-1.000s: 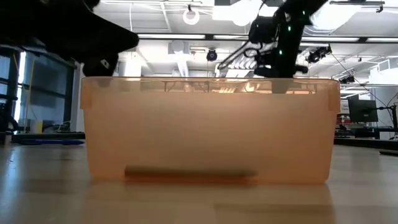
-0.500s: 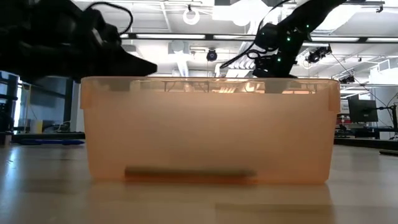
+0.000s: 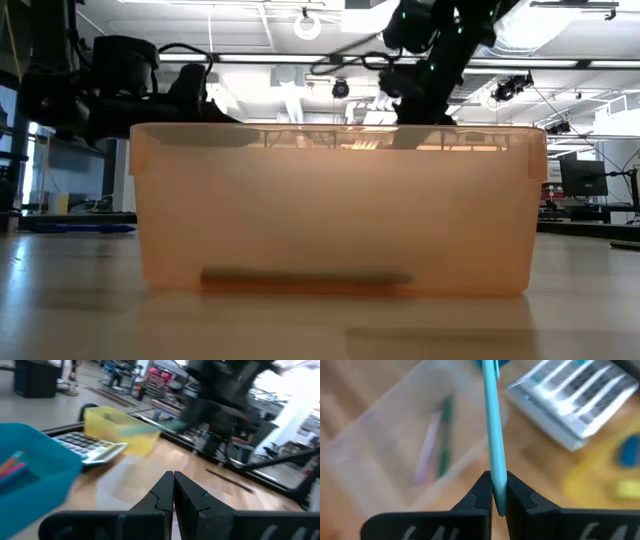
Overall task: Sort crayons/erasers/pens/pencils in bins
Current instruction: Put the light blue pen into the transparent bin
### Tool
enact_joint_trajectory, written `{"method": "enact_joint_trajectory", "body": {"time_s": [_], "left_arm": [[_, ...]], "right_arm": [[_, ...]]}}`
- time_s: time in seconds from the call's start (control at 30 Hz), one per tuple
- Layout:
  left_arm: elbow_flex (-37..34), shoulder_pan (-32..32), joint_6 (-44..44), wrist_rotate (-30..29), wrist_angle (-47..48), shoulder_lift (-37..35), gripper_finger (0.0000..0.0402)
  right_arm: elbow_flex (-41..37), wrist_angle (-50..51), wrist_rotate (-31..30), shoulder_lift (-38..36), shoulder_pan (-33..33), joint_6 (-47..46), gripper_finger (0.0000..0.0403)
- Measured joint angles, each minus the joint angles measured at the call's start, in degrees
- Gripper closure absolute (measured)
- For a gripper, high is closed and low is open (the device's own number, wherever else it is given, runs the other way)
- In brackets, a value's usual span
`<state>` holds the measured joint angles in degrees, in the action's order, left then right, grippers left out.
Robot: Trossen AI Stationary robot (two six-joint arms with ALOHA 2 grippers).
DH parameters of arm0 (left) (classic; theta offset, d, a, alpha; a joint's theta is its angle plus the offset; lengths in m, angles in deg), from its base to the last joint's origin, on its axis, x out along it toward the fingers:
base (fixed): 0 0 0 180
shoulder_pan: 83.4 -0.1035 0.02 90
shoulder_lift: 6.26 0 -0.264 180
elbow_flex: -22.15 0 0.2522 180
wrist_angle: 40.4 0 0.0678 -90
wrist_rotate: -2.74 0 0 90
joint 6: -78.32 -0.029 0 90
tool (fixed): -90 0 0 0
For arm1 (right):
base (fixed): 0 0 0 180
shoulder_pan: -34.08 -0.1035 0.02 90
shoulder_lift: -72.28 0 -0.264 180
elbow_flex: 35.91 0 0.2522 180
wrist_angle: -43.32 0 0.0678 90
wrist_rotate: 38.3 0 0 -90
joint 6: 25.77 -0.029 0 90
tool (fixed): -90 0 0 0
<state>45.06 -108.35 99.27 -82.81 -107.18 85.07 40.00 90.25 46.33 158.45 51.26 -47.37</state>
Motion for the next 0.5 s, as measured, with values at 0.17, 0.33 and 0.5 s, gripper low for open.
{"method": "enact_joint_trajectory", "body": {"time_s": [0.17, 0.33, 0.5], "left_arm": [[0.00, -3.07, -2.15, 1.48, 0.13, 0.00, 0.0401], [0.00, -4.20, -3.58, 3.78, 0.13, 0.00, 0.0401], [0.02, -4.29, -5.07, 3.88, 0.14, 0.00, 0.0401]], "right_arm": [[-0.08, -0.37, -3.04, 0.09, -7.73, -10.48, 0.0396], [-0.08, -3.92, -3.34, 1.77, -12.67, -16.93, 0.0396], [1.44, -6.02, -2.93, 6.55, -14.53, -19.64, 0.0396]]}}
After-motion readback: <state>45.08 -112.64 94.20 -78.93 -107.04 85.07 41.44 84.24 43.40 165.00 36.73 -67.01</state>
